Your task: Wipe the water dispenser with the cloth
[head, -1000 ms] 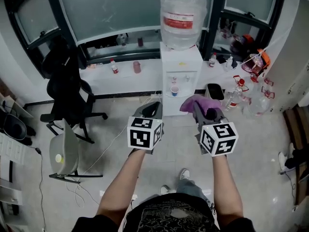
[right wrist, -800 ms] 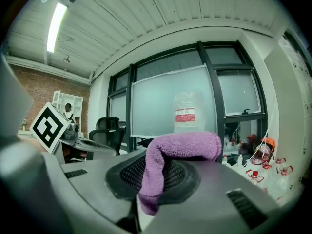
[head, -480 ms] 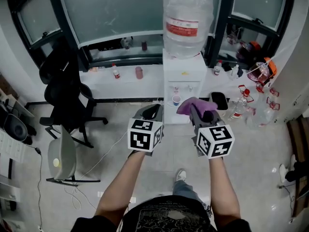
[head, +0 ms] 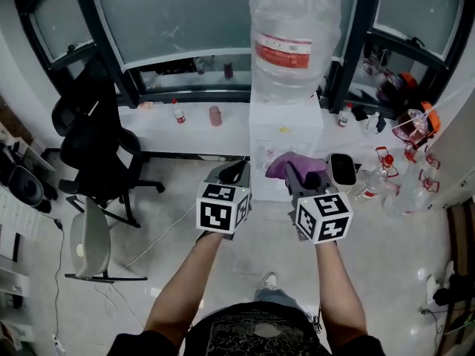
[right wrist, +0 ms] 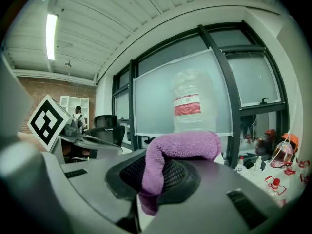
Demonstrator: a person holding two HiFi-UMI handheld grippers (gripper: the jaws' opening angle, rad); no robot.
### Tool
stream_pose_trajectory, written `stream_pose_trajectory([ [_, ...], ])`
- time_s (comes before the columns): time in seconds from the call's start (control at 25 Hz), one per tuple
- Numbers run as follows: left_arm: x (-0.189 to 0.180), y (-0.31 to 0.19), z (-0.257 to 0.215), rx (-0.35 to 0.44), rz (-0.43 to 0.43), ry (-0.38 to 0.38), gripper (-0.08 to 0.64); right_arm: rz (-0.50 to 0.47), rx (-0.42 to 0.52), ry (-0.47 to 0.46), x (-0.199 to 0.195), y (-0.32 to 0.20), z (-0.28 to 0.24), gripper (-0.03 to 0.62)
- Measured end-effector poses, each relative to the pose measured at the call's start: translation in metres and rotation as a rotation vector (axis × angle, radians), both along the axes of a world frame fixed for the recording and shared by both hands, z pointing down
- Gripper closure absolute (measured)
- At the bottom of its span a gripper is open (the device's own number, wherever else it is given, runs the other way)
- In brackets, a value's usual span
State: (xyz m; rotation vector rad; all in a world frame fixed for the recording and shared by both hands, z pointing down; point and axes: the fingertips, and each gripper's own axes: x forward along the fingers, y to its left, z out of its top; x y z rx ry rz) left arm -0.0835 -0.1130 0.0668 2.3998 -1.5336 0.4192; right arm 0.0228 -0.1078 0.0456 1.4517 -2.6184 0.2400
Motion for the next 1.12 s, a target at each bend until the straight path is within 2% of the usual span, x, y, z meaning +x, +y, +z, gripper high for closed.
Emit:
stream_pose_trajectory([
  [0.36,0.009,-0.052,0.008,-0.019,-0.058,-0.026,0.532,-0.081,-0.021,-0.009,0.002,-0.062,0.010,0.546],
  [0.64,-0.005,-0.073,0.018,-0.036,-0.073,-0.044,0.532,-0.123,-0.059,-0.026,-0.027,-0.096,0.032,0.546],
  [0.84,-0.023,-0.101,0.030,-0.036,-0.049,-0.042,0.532,-0.105,-0.100,-0.049,-0.055,-0.128,0.061,0.546],
  [1.12,-0.046,-0.149,0.050,-0.047,0.017,-0.046,0.532,-0.026,-0.164,-0.073,-0.090,-0.183,0.111,0.546],
])
